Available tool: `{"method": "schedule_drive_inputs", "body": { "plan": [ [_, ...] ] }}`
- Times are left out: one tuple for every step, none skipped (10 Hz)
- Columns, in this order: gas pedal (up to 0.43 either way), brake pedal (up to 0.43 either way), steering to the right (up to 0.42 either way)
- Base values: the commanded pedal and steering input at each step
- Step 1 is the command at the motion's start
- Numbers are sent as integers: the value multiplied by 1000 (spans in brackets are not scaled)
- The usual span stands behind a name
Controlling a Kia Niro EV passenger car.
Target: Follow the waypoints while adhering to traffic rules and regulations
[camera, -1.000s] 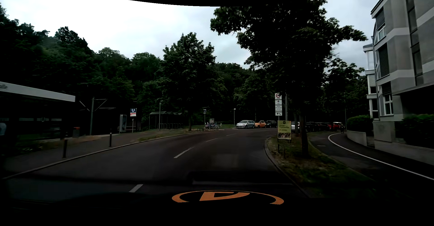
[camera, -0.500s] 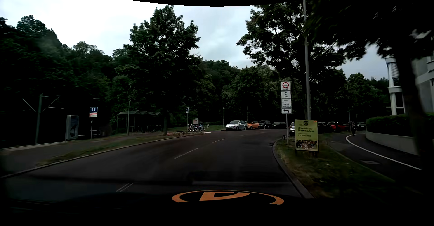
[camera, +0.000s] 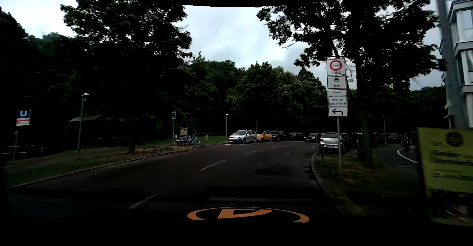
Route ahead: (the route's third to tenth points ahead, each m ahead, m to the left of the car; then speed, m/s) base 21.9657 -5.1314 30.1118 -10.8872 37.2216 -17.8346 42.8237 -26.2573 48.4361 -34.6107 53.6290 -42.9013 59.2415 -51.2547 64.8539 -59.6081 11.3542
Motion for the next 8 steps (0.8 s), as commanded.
{"method": "schedule_drive_inputs", "body": {
  "plan": [
    [39, 0, 87],
    [0, 0, 89],
    [0, 0, 96],
    [0, 0, 103],
    [0, 0, 108],
    [0, 0, 108],
    [0, 0, 110],
    [0, 0, 109]
  ]
}}
